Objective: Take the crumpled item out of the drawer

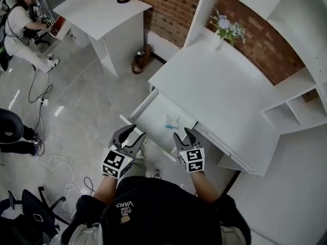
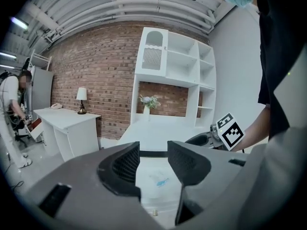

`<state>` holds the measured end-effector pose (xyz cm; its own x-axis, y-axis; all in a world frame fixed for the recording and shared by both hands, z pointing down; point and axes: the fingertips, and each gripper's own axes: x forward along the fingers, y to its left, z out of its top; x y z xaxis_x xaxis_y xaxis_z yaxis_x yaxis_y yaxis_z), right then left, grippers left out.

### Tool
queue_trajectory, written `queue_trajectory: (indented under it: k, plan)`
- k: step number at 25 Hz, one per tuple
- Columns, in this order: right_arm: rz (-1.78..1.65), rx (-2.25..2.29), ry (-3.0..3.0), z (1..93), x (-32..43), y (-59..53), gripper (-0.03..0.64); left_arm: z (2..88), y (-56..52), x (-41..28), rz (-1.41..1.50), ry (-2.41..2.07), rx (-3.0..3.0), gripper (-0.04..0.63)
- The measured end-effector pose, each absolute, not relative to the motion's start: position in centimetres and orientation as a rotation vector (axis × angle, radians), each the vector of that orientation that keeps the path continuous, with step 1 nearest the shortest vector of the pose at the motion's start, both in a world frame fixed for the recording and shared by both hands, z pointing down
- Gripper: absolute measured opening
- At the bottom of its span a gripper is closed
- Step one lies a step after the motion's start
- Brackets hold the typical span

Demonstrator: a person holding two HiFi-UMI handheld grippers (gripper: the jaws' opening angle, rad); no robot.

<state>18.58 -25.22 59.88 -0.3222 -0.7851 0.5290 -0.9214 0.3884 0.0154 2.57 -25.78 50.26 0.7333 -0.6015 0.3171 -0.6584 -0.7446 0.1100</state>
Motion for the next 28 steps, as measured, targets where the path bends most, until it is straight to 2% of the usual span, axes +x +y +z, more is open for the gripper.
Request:
queue_trajectory:
  k: [16, 28]
  plan:
    - [0.32, 1.078, -1.917, 72.1, 18.8, -29.4, 0.195, 55.2, -31.3, 3.5, 0.457, -0.854, 2.681, 0.161]
    - [0.202, 0.666, -1.719, 81.3, 17.6, -31.2, 0.161, 58.7, -33.4, 2.9, 0.488, -0.791, 2.644, 0.161]
